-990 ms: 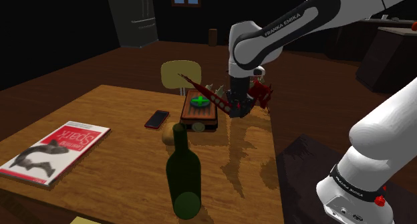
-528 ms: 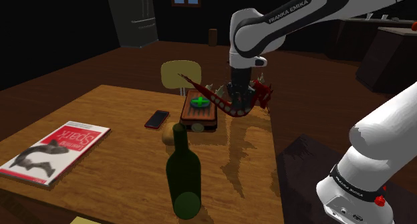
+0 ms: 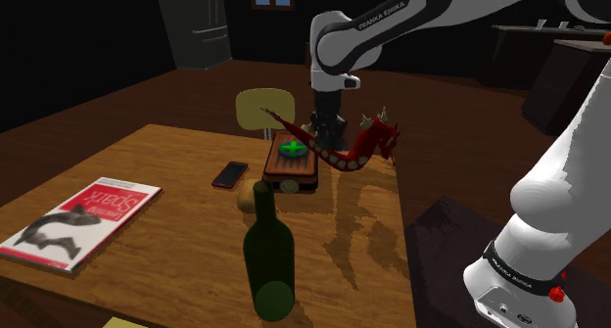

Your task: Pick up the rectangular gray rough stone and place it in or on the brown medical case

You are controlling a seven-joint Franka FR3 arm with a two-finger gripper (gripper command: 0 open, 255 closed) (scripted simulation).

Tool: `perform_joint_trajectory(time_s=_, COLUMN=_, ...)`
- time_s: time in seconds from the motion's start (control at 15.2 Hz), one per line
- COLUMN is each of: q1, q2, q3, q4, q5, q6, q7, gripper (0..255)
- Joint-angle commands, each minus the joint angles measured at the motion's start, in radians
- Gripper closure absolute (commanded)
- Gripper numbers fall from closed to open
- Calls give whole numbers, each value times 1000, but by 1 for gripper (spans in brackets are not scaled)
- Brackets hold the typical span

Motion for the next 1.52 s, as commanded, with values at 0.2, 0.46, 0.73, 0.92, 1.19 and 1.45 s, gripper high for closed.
perform_joint_trajectory(time_s=0.2, q1=29, q2=220, q3=-17, q4=265, q5=-117, q6=-75, q7=53, gripper=255)
perform_joint_trajectory(time_s=0.46, q1=83, q2=398, q3=-42, q4=509, q5=-192, q6=-158, q7=77, gripper=255)
perform_joint_trajectory(time_s=0.73, q1=136, q2=538, q3=-66, q4=712, q5=-237, q6=-226, q7=81, gripper=255)
perform_joint_trajectory(time_s=0.92, q1=135, q2=548, q3=-69, q4=686, q5=-242, q6=-192, q7=83, gripper=255)
perform_joint_trajectory(time_s=1.19, q1=134, q2=563, q3=-74, q4=656, q5=-249, q6=-147, q7=86, gripper=255)
perform_joint_trajectory(time_s=1.45, q1=134, q2=583, q3=-80, q4=629, q5=-258, q6=-102, q7=89, gripper=255)
